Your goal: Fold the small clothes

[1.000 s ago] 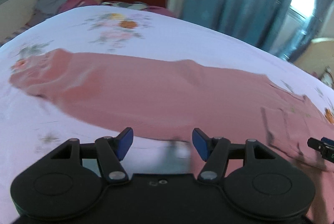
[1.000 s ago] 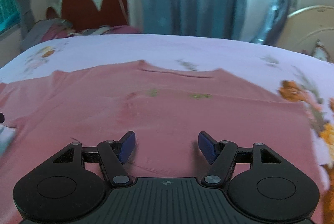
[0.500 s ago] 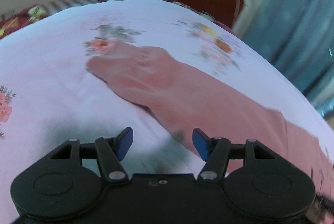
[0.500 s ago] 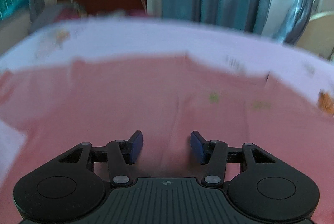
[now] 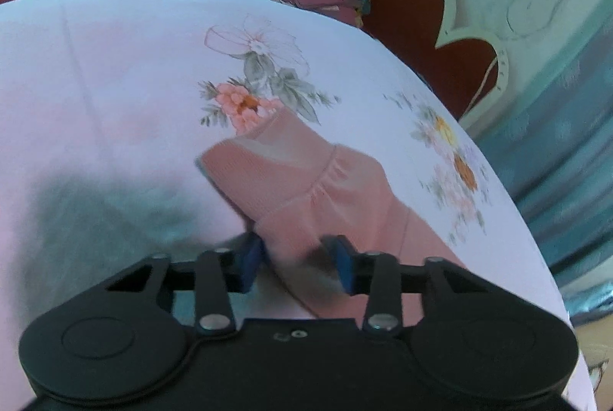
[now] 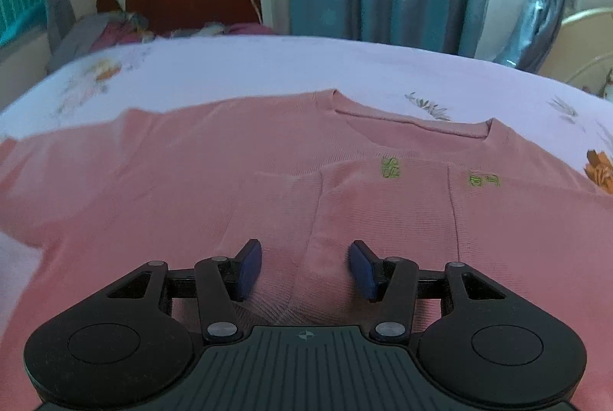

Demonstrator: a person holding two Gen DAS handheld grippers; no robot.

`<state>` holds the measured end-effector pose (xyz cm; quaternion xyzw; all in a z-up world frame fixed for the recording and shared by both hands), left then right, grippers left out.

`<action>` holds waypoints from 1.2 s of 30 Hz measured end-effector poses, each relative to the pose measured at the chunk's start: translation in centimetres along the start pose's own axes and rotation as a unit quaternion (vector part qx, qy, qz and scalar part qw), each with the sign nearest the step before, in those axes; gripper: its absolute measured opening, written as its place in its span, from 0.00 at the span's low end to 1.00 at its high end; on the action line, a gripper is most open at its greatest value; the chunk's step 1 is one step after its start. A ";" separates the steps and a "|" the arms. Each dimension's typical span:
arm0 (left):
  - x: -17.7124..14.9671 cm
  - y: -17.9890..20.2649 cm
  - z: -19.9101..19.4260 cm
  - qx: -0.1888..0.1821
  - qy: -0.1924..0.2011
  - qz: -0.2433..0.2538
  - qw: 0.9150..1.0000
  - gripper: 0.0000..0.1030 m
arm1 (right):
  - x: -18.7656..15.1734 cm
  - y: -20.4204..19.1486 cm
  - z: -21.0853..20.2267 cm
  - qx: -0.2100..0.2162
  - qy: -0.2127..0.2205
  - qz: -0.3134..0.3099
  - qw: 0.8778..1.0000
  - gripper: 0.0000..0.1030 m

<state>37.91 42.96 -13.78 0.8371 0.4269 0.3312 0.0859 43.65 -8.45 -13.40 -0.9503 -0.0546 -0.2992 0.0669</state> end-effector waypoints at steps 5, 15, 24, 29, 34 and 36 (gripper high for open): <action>0.2 -0.3 0.2 0.002 0.011 -0.008 1.000 0.07 | -0.4 -0.2 0.4 -0.006 0.000 -0.009 1.000 0.50; -1.7 8.3 -4.9 -0.061 0.047 0.132 0.988 0.06 | 0.2 1.1 -0.9 0.008 0.017 0.018 1.000 0.50; -10.7 22.1 -10.1 -0.211 0.010 0.291 0.933 0.06 | -0.4 4.8 -4.8 0.016 0.060 0.079 0.995 0.50; -18.8 28.8 -10.7 -0.271 -0.035 0.358 0.893 0.06 | -1.8 7.8 -7.0 -0.001 0.063 0.101 0.993 0.50; -26.6 32.1 -8.9 -0.281 -0.078 0.420 0.859 0.06 | -3.2 10.7 -9.0 -0.016 0.059 0.115 0.992 0.50; -29.7 32.6 -7.9 -0.267 -0.090 0.454 0.845 0.09 | -3.8 11.6 -9.8 -0.014 0.054 0.114 0.992 0.50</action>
Point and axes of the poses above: each gripper's, at about its wrist camera, not at the fingertips, and z roughly the way its jaws point, y to its right, x to its top, the point moved 3 cm from there along z, roughly the way its jaws point, and after that the axes turned 7 degrees about -y, right-handed, at the moved point
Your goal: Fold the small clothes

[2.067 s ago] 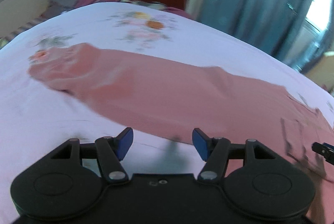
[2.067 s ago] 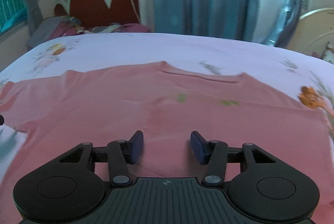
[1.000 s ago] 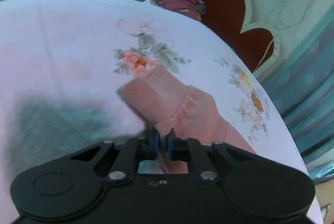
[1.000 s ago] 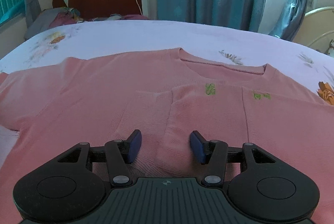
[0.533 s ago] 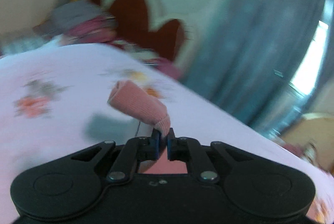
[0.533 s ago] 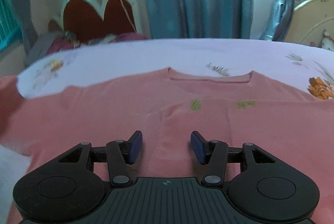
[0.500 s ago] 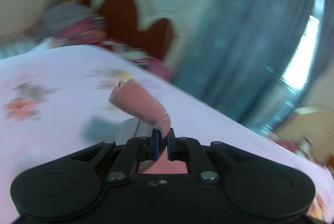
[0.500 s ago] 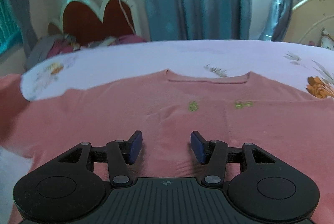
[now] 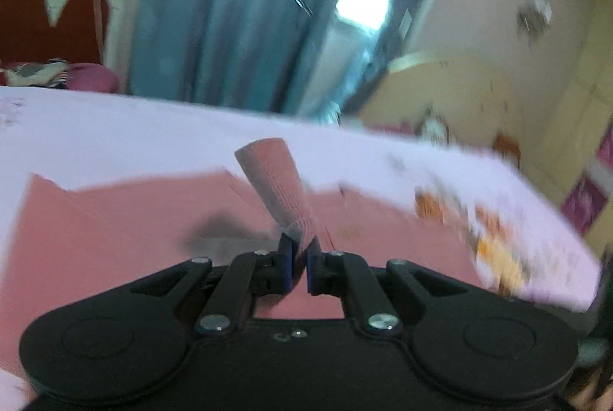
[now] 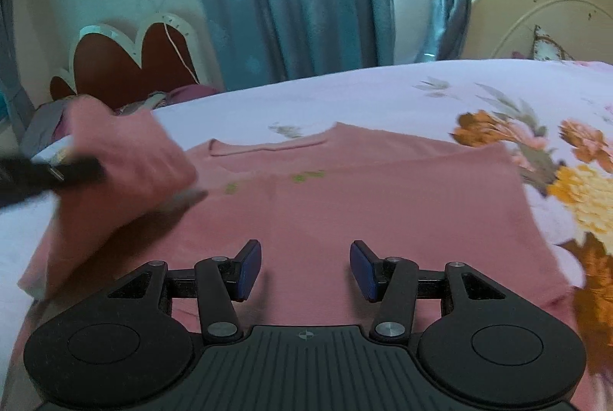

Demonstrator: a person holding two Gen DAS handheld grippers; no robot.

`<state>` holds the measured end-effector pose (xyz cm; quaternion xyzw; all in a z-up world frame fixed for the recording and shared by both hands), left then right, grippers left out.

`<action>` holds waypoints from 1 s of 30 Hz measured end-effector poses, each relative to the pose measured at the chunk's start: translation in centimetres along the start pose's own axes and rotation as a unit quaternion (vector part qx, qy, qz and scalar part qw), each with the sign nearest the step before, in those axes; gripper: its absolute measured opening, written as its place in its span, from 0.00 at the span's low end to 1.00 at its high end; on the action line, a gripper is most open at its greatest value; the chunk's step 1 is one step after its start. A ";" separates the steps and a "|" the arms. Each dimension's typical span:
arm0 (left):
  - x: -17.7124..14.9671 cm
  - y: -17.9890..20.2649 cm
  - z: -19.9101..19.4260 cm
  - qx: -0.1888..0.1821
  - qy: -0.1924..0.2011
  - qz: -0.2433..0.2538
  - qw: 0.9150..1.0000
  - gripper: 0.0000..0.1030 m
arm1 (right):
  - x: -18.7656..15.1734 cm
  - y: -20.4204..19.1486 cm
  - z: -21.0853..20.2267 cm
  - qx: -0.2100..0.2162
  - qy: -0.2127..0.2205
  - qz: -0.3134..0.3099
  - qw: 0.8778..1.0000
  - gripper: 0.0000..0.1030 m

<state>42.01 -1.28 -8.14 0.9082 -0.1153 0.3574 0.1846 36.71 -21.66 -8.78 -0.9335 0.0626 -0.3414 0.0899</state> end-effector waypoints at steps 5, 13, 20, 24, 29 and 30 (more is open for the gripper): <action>-3.2 2.3 2.4 0.030 -0.066 0.064 0.995 0.28 | -0.3 0.8 -1.1 0.022 -0.006 0.006 1.000 0.50; -3.5 0.9 -1.5 0.105 -0.024 0.080 0.991 0.63 | 0.0 -1.8 0.4 0.070 -0.025 -0.001 0.997 0.50; -5.5 -4.6 -4.3 0.208 -0.029 0.043 0.977 0.64 | -0.3 -3.0 3.3 0.075 -0.080 0.010 0.994 0.57; -7.3 -7.0 -5.4 0.258 -0.048 0.030 0.964 0.64 | -0.4 -3.7 3.6 0.075 -0.079 0.008 0.994 0.55; -8.7 -9.1 -6.4 0.284 -0.063 -0.003 0.957 0.64 | -0.2 -5.5 4.0 0.082 -0.083 -0.023 0.993 0.21; -8.5 -9.2 -6.4 0.284 -0.062 -0.007 0.957 0.65 | -0.1 -5.6 3.9 0.084 -0.081 -0.026 0.993 0.12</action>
Point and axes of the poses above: each gripper's, at about its wrist camera, not at the fingertips, and z roughly the way its jaws point, y to its right, x to its top, the point moved 3 cm from there along z, roughly the way its jaws point, and after that the axes turned 7 degrees about -y, right-handed, at the moved point
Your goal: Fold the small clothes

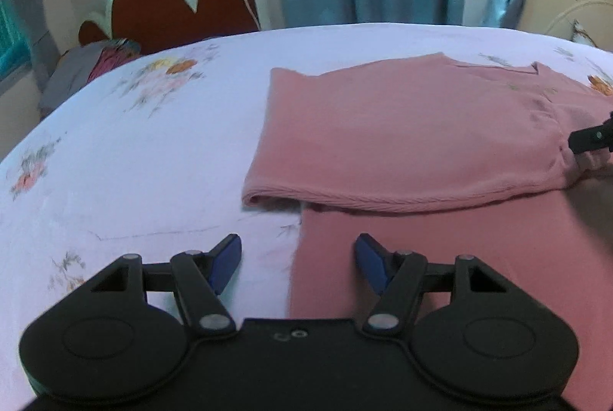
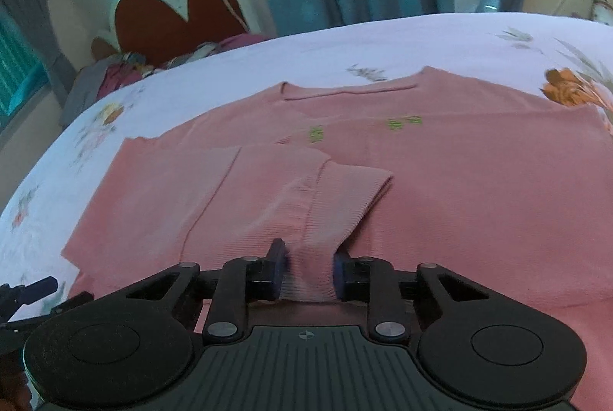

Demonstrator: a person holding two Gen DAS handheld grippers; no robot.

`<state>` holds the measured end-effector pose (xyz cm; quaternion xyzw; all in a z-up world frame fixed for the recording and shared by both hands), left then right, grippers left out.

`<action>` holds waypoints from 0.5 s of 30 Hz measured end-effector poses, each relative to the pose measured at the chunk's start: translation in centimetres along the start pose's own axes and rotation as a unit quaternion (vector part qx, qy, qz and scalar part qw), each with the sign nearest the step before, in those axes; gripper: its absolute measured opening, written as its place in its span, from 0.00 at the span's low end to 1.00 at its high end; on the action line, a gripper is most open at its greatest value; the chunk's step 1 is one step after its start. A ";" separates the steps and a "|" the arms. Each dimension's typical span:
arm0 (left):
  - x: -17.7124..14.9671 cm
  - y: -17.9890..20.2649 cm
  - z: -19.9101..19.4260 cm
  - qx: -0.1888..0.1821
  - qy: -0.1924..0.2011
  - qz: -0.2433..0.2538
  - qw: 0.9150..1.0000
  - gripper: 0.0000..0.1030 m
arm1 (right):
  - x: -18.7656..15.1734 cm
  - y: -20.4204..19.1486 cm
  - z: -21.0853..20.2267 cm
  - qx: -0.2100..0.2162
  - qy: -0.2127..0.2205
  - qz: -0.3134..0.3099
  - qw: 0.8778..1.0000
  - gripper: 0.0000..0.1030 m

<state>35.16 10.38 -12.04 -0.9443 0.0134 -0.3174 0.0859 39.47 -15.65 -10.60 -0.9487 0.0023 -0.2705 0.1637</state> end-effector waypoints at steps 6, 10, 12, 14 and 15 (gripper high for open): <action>1.3 -0.7 1.5 0.007 0.011 -0.020 1.000 0.65 | 1.5 -0.5 -2.3 -0.025 0.058 -0.028 0.998 0.05; 1.4 -0.8 2.1 0.008 0.011 -0.030 0.999 0.67 | 2.5 0.3 -3.9 -0.053 0.088 -0.053 0.993 0.04; 1.4 -0.9 2.1 0.008 0.010 -0.032 0.999 0.69 | 2.8 1.1 -4.1 -0.056 0.084 -0.054 0.993 0.01; 1.3 -0.9 2.2 0.008 0.011 -0.029 0.999 0.70 | 2.8 2.1 -3.3 -0.028 0.048 -0.038 0.998 0.02; 1.3 -0.9 2.2 0.009 0.012 -0.026 1.000 0.70 | 2.6 2.6 -2.9 -0.019 0.035 -0.025 0.999 0.02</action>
Point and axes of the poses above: each gripper's, at about its wrist camera, not at the fingertips, and z roughly the way its jaws point, y to its right, x to its top, the point moved 3 cm from there along z, roughly the way its jaws point, and after that the axes turned 7 degrees about -y, right-handed, at the moved point
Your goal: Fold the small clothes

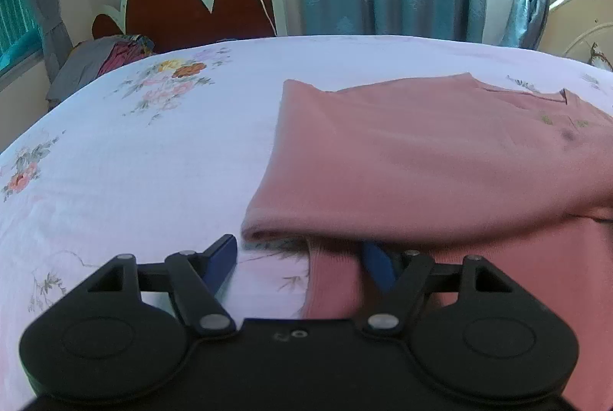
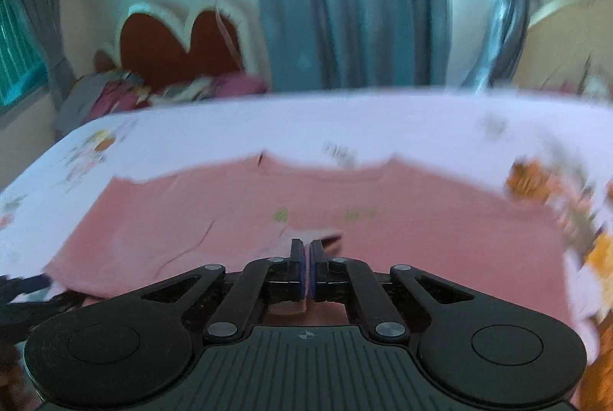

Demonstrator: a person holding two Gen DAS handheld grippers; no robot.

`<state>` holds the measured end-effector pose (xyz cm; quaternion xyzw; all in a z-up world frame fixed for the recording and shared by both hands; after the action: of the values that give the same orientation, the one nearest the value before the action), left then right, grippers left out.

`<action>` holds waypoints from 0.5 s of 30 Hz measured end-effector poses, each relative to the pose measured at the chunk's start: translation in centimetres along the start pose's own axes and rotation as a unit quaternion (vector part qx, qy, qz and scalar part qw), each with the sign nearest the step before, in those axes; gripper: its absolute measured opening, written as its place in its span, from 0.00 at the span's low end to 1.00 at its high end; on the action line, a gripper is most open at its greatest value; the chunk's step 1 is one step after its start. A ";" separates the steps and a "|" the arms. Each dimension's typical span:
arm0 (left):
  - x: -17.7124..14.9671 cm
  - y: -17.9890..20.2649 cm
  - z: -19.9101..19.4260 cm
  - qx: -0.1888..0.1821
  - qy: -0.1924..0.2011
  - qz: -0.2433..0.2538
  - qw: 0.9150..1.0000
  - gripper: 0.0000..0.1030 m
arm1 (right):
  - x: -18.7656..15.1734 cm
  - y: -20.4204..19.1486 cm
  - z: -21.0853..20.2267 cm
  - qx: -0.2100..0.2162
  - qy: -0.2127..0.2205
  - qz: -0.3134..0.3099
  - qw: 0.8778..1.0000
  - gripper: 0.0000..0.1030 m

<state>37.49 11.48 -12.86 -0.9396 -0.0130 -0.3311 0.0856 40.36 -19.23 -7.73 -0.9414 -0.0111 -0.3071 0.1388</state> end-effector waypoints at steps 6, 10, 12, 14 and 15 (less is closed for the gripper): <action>0.0 -0.1 0.1 -0.001 0.000 -0.001 1.000 0.71 | -2.0 1.8 0.6 0.029 -0.024 0.087 0.996 0.62; 0.0 0.0 0.1 -0.001 0.001 0.000 1.000 0.72 | -2.8 1.5 1.1 0.043 -0.041 0.100 0.993 0.61; 0.0 0.1 0.2 0.000 0.003 0.001 1.000 0.72 | -3.0 0.8 1.7 0.048 -0.049 0.099 0.993 0.49; 0.0 0.1 0.2 0.000 0.003 0.000 1.000 0.72 | -2.8 0.0 2.1 0.042 -0.050 0.093 0.994 0.44; 0.0 0.1 0.3 0.000 0.003 0.000 1.000 0.72 | -2.6 -0.3 2.2 0.040 -0.048 0.089 0.994 0.32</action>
<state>37.69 11.44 -13.07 -0.9386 -0.0127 -0.3341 0.0856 39.48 -18.18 -10.89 -0.9459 0.0541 -0.2477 0.2025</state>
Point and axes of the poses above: each gripper's, at about its wrist camera, not at the fingertips, and z roughly the way its jaws point, y to its right, x to its top, the point moved 3 cm from there along z, roughly the way its jaws point, and after that the axes turned 7 degrees about -y, right-handed, at the moved point
